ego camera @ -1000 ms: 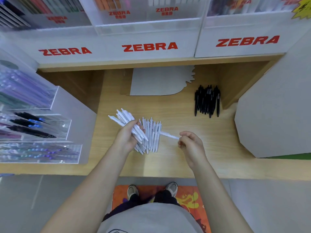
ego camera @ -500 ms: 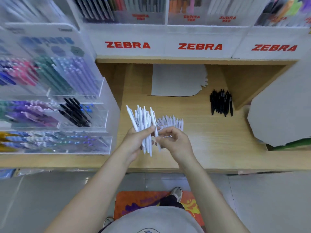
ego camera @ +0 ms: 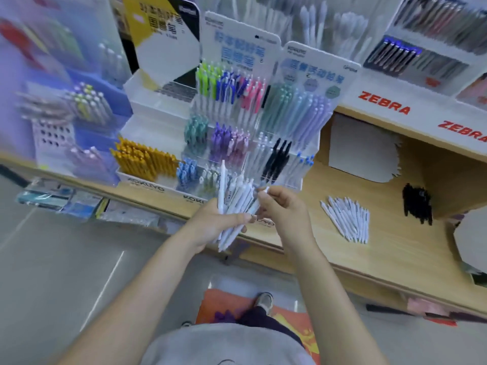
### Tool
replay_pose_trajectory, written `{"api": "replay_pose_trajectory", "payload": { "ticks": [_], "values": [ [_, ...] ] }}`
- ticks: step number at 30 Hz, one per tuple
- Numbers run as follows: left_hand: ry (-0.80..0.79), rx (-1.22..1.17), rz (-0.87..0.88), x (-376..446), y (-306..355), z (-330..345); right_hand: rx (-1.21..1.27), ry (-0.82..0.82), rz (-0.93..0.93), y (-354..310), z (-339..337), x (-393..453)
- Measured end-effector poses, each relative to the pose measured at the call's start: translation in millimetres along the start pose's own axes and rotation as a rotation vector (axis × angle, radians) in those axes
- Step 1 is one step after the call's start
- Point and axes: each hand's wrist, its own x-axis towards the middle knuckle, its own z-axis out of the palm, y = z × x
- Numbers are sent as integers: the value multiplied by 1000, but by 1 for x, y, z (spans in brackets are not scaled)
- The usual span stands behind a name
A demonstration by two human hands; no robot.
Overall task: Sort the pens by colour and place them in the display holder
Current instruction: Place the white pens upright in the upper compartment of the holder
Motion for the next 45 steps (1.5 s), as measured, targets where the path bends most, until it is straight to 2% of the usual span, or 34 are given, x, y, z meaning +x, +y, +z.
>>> {"api": "replay_pose_trajectory", "payload": {
  "ticks": [3,8,15,22,28,36,40,45],
  "values": [
    [92,-48,-15,-7,1,-35,8,-4,-18,-12,27,3],
    [279,-20,-7,5,6,-79,40,84,-51,-16,52,35],
    [377,-168,-19,29,39,-139,109,49,-109,-24,107,98],
    [394,-229,-4,45,69,-198,4,6,-182,-40,156,135],
    [527,-52,11,57,78,-250,-64,25,-228,-44,197,151],
    [437,62,-16,73,106,-330,-105,227,-226,-47,284,175],
    [372,93,43,78,118,-363,-113,351,-206,-50,315,188],
    [285,90,42,85,124,-381,-229,383,-202,-48,336,192]
  ]
}}
